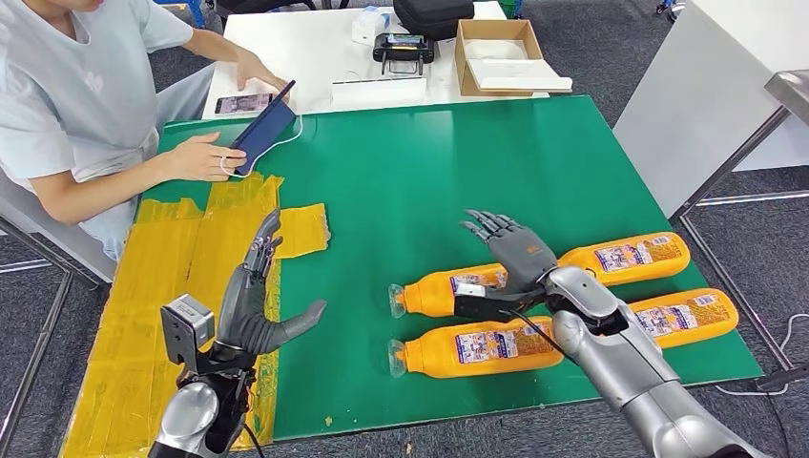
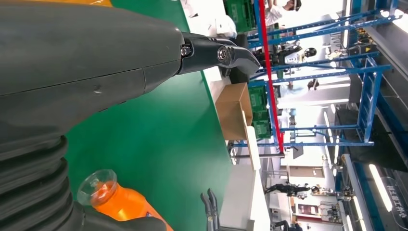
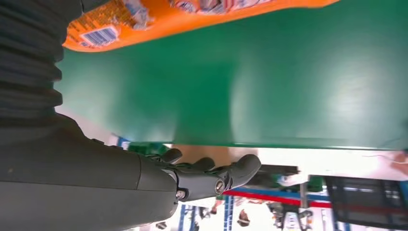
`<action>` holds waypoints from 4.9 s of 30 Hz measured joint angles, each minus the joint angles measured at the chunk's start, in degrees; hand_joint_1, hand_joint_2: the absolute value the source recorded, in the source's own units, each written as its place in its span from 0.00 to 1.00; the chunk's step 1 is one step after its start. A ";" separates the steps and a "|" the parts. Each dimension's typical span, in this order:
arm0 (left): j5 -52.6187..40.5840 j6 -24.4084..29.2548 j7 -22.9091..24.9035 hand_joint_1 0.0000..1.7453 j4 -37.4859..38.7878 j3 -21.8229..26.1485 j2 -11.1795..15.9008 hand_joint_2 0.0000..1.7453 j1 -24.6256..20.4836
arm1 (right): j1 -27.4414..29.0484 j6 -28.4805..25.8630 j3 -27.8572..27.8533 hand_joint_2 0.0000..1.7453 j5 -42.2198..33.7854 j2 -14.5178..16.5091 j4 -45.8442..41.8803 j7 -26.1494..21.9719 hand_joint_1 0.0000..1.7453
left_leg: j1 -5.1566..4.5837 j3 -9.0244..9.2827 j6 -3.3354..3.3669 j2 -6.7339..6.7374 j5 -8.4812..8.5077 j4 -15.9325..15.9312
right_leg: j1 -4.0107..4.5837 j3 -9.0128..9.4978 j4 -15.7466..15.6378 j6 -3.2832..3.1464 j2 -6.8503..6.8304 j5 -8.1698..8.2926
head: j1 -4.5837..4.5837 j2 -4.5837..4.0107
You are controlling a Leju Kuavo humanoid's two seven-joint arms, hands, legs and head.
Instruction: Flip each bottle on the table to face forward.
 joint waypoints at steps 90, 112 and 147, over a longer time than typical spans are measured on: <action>2.83 -0.13 -0.47 0.00 9.83 0.18 -0.93 1.00 -4.72 | -10.59 4.51 17.42 1.00 -0.31 1.22 25.86 1.22 1.00 | 0.07 1.08 -0.14 0.46 -0.16 -0.02 | 0.08 0.80 -0.06 -0.25 0.41 0.10 | 0.02 0.00; 1.25 -0.15 1.52 0.00 8.31 0.22 -1.77 1.00 -2.93 | 0.74 -16.86 7.42 1.00 13.20 6.15 16.49 7.83 1.00 | 0.18 0.60 -0.20 0.42 -0.13 -0.02 | 0.19 0.45 -0.01 -0.26 0.43 0.08 | 0.01 0.00; -1.20 1.70 2.44 0.00 7.91 -4.60 -1.33 1.00 -3.16 | 15.13 -16.47 -18.26 1.00 -30.53 19.68 -10.22 -8.98 1.00 | 0.18 0.08 -0.22 0.29 -0.15 -0.01 | 0.17 -0.05 -0.01 -0.28 0.35 0.03 | 0.02 0.00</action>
